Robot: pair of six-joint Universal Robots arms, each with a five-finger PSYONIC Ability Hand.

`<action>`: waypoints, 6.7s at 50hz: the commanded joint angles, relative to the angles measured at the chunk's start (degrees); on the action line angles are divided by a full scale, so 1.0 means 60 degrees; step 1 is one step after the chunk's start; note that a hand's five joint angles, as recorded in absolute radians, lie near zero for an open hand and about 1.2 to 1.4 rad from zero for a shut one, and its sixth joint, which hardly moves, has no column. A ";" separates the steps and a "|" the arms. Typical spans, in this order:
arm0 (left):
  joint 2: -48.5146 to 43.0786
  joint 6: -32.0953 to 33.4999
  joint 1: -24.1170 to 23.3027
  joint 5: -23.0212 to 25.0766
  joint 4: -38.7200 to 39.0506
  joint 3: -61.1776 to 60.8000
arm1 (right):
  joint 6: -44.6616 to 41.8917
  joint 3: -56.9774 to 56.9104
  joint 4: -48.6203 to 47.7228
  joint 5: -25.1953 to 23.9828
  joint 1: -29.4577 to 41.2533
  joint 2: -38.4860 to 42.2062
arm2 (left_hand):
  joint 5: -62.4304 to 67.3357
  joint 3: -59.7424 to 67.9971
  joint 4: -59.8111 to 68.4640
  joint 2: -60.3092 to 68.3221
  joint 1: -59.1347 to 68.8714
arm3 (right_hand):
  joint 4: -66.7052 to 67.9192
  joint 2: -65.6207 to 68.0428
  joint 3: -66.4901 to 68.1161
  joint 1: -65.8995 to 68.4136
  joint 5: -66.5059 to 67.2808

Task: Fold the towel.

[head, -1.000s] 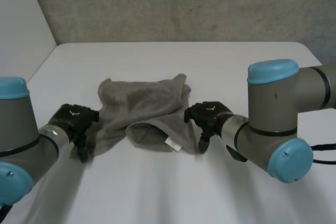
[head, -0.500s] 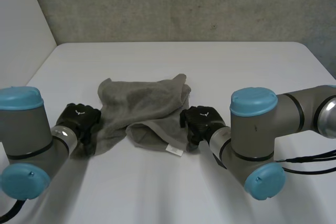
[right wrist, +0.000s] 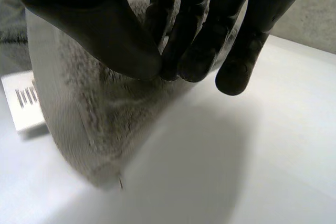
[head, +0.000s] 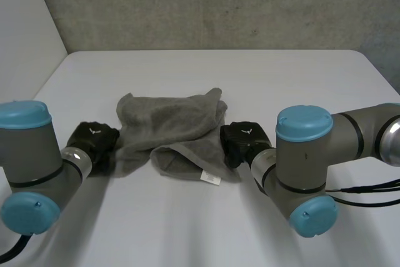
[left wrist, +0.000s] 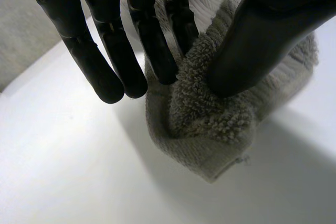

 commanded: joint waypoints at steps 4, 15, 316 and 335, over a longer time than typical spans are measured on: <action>0.1096 -0.0036 -0.0011 0.0033 0.0017 0.0019 | 0.0420 0.0040 0.0264 -0.0627 -0.0289 -0.0928 | 0.0470 0.0265 0.0421 0.0446 0.0638 | -0.3251 -0.3010 -0.3211 -0.3218 -0.3345; 0.1288 -0.0065 0.0003 0.0004 0.0002 -0.0127 | 0.0390 0.0524 0.0147 -0.0612 -0.0129 -0.1077 | 0.0470 0.0265 0.0421 0.0446 0.0638 | -0.8245 -0.8004 -0.8205 -0.8212 -0.8339; 0.1610 -0.5968 0.1600 0.1304 0.0353 0.4039 | -0.8144 -0.6669 0.3687 -0.4010 -0.2209 -0.0392 | 0.0470 0.0265 0.0421 0.0446 0.0638 | 0.0604 0.0845 0.0644 0.0637 0.0511; 0.1082 -0.3346 0.3122 0.1893 0.0560 -0.0316 | -0.9161 -0.2730 0.4262 -0.3615 -0.1989 0.0362 | 0.0470 0.0265 0.0421 0.0446 0.0638 | 0.0604 0.0845 0.0644 0.0637 0.0511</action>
